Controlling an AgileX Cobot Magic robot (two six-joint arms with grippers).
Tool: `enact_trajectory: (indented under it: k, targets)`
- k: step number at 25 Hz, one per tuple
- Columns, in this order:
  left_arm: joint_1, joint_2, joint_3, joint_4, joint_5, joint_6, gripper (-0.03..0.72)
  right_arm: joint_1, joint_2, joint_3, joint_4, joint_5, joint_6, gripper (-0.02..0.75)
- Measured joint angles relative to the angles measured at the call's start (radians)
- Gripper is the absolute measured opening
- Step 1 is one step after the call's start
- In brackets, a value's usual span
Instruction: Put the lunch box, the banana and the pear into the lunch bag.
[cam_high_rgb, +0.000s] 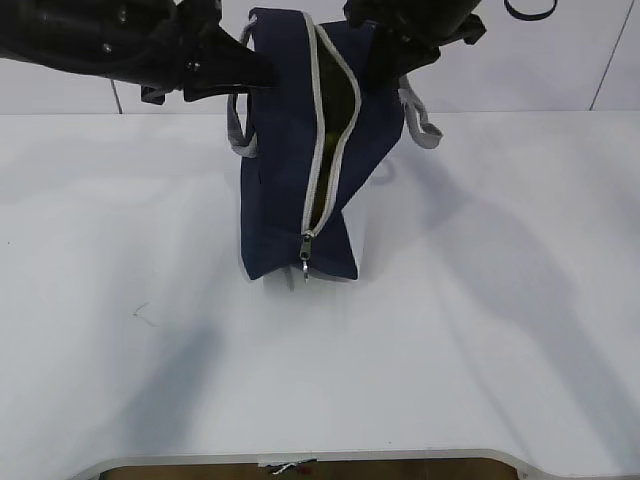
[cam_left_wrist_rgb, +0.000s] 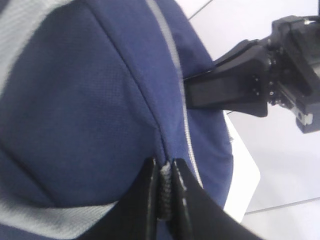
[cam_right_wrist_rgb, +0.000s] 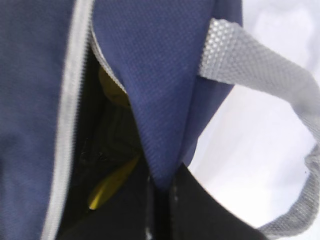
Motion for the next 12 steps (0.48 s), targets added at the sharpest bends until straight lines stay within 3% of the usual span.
enact_trajectory:
  k: [9, 12]
  targets:
    - [-0.023, 0.046, 0.000, -0.033, 0.004, 0.000, 0.018, 0.000, 0.004, 0.000, 0.009, -0.004, 0.000, 0.018]
    - [-0.024, 0.046, 0.000, -0.032, 0.004, 0.000, 0.035, 0.000, 0.004, 0.000, 0.009, -0.006, 0.002, 0.095]
